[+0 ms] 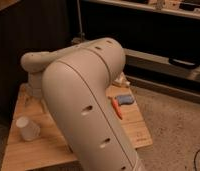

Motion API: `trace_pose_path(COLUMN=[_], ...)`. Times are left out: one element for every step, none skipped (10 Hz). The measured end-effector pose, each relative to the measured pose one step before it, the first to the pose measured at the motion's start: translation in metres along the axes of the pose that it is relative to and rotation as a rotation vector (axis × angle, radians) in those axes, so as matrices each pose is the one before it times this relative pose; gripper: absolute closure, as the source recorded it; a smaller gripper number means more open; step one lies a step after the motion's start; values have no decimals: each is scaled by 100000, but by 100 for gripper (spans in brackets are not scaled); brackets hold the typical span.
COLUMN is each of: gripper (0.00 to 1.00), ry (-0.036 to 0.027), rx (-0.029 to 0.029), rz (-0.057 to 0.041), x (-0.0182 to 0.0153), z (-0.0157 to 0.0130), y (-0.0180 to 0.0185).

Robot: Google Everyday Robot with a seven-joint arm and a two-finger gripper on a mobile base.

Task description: Place the ceramic cup over the eraser

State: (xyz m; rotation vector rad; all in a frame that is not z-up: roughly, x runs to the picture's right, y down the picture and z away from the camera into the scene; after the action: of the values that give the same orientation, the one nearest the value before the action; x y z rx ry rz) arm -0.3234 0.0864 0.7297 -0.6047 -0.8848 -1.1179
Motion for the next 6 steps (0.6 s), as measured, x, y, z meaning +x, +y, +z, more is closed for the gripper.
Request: trace_pose_path(gripper=[35,35,35,35,35,35], ry=[-1712,-1151,-1309,-1194,-771,-392], rx=[396,200,89,-156,-358,-395], rz=[-405,-560,-881,-1127,-1068,-765], x=[127,28,38,-39,-143,-143], z=[82,49,105,142,124,72], y=[-208,-227,-295,-301,-186,-48])
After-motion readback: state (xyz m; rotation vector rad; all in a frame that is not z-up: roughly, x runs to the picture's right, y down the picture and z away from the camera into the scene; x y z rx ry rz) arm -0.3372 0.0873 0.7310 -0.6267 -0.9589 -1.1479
